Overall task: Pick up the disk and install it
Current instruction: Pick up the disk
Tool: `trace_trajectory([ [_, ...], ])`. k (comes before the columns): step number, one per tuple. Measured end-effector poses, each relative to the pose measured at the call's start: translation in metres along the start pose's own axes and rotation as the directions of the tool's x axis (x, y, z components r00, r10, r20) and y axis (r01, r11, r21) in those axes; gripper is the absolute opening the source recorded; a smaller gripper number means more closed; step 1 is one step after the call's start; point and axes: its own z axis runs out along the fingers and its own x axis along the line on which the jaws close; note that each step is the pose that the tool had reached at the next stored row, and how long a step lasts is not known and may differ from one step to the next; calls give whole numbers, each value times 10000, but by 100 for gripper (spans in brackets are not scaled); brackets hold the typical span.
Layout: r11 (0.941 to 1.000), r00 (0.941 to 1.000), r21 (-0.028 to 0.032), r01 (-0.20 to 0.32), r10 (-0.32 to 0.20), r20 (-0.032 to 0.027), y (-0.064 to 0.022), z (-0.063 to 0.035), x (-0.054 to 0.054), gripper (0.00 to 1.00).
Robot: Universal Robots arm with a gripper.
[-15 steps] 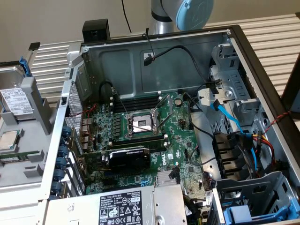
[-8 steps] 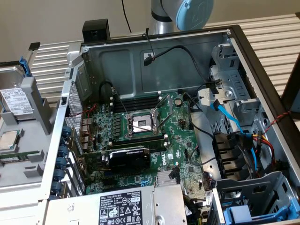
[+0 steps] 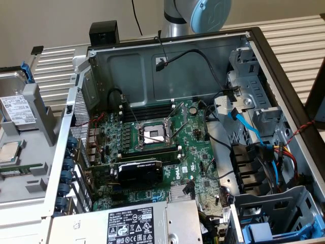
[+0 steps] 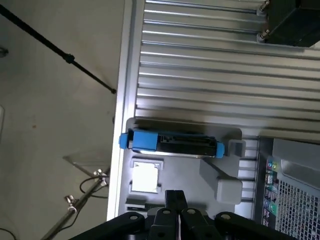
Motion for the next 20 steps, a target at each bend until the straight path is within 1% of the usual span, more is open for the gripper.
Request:
trace_trajectory([
  [2,9993,9993,-8,365,-365,-1,0,0,0,11],
  [5,9959,9959,-21,908,-908,-3,0,0,0,11],
  [7,9919,9919,-30,1271,-1271,-4,0,0,0,11],
  [10,9834,9834,-42,1815,-1815,-4,0,0,0,11],
  [12,9761,9761,-51,2173,-2173,-3,0,0,0,11],
  [15,9631,9631,-63,2691,-2691,-3,0,0,0,11],
  [18,9470,9470,-76,3212,-3212,-2,0,0,1,11],
  [20,9346,9347,-84,3555,-3555,-1,0,-1,1,11],
])
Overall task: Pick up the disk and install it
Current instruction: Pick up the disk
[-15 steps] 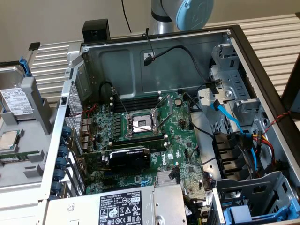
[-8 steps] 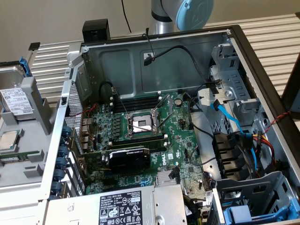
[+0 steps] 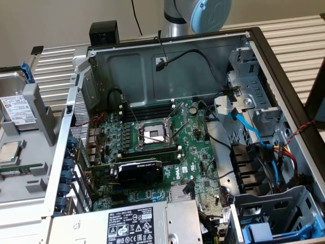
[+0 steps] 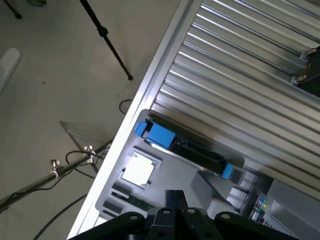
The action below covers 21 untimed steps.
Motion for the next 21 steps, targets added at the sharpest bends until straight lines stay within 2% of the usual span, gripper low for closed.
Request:
trace_trajectory([
  [5,9959,9959,-21,909,-909,-2,0,0,0,11],
  [10,9834,9834,-42,1816,-1816,-2,0,1,0,11],
  [15,9628,9628,-64,2701,-2701,-4,0,-1,-1,11],
  [21,9279,9280,-88,3727,-3727,2,0,1,0,11],
])
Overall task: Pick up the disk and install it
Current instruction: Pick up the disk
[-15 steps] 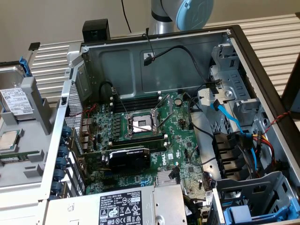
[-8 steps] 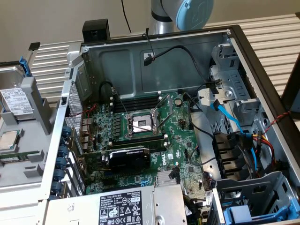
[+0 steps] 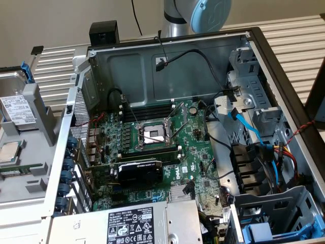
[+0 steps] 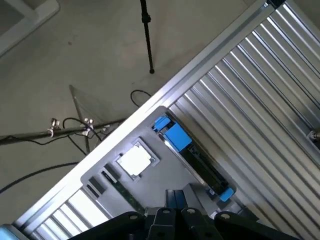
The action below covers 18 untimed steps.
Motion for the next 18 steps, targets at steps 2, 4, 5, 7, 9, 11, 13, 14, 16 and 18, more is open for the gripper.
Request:
trace_trajectory([
  [2,9993,9993,-9,376,-376,-1,0,0,0,11],
  [4,9973,9973,-16,735,-735,-2,0,1,0,11],
  [5,9958,9958,-21,914,-914,-3,0,0,0,11],
  [7,9919,9919,-29,1271,-1271,-4,0,0,0,11],
  [9,9867,9867,-38,1627,-1627,-4,0,0,0,11],
  [11,9798,9799,-46,1997,-1997,-3,0,0,0,11],
  [13,9719,9719,-55,2353,-2353,-3,0,0,0,11],
  [14,9675,9675,-60,2528,-2528,-4,0,0,0,11],
  [16,9578,9578,-67,2874,-2874,-3,0,0,0,11],
  [18,9468,9468,-76,3217,-3217,-1,0,0,0,11],
])
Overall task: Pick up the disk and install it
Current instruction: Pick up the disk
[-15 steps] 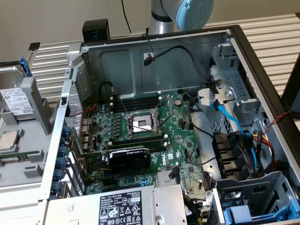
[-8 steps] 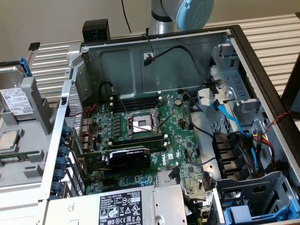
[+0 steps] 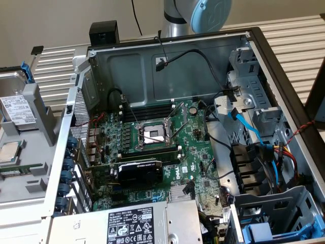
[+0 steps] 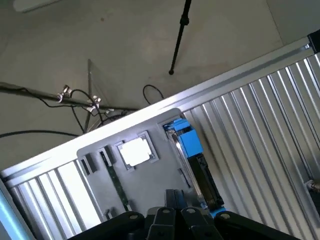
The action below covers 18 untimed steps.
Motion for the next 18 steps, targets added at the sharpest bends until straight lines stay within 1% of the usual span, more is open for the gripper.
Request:
trace_trajectory([
  [3,9985,9985,-12,544,-544,-2,0,0,0,11],
  [5,9958,9958,-21,920,-920,-3,0,0,0,11],
  [7,9919,9920,-30,1266,-1266,-4,0,0,0,11],
  [10,9836,9836,-42,1803,-1803,-4,0,0,0,11],
  [12,9763,9764,-51,2162,-2162,-4,0,0,0,11],
  [14,9676,9677,-59,2523,-2523,-3,0,0,0,11],
  [17,9527,9527,-72,3040,-3040,-2,0,0,0,11],
  [18,9468,9469,-76,3216,-3216,-1,0,0,0,11],
])
